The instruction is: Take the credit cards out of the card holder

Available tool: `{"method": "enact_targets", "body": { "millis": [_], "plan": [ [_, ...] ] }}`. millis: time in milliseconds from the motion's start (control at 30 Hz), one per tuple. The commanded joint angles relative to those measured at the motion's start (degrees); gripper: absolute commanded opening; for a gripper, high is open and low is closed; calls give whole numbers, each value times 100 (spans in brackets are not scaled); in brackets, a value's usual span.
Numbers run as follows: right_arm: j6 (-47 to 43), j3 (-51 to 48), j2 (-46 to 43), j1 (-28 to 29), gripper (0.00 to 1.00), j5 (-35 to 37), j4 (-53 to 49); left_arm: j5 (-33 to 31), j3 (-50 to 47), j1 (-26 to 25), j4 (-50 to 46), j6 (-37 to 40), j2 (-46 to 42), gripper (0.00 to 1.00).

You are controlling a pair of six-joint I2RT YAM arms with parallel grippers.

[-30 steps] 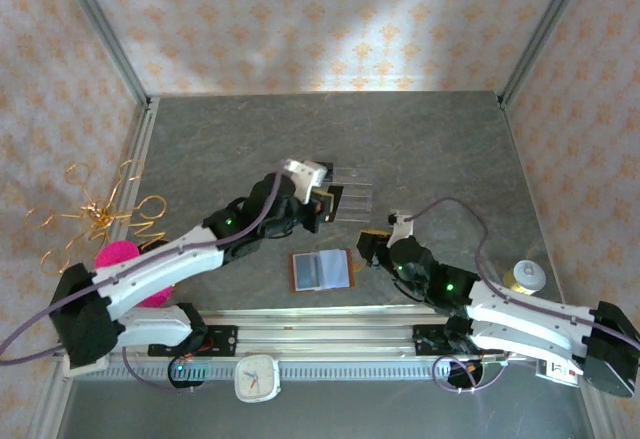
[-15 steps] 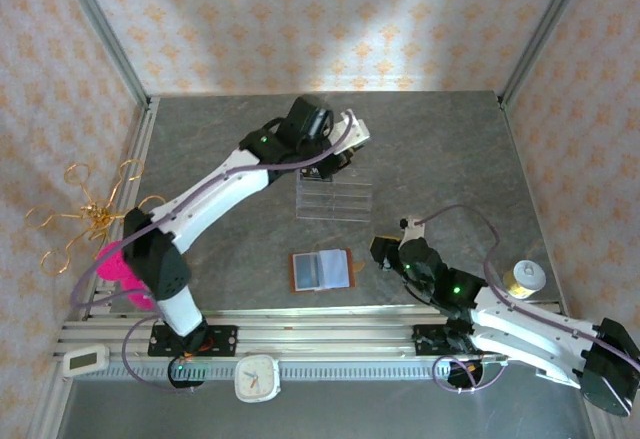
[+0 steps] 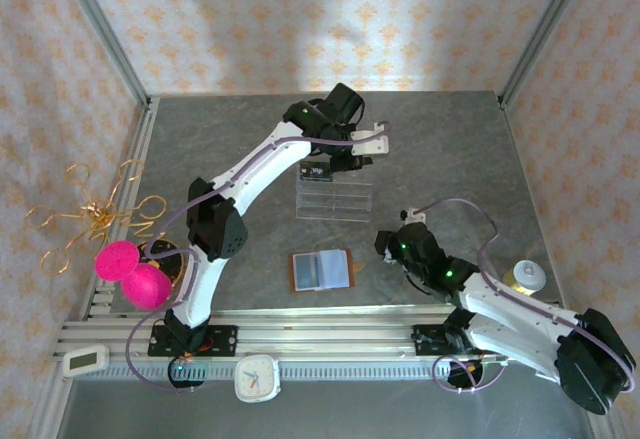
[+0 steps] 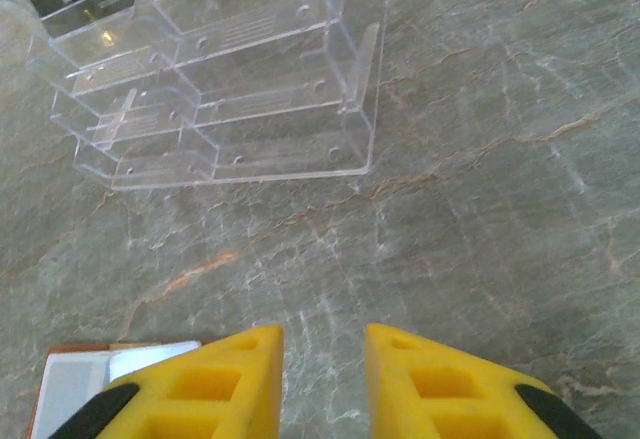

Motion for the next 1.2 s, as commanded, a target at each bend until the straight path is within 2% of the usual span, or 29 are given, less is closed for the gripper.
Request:
{"method": "enact_targets", "body": {
  "millis": [0,133,300,667,1167],
  "plan": [
    [-198,245,225,-173,26,-280,-67,209,351,11,-357,525,42,0],
    [-212,294,503,-267,26,-327,23,27,263,19,-336,628,93,0],
    [-208,294,711,-345,26,-334,102,210,204,19,-222,686,142,0],
    [-219,215,709,-415,26,-366,101,-11,497,28,-198,742,706,0],
    [-292,250,899,-477,26,-493,242,-244,347,81,41,765,821,0]
  ]
}}
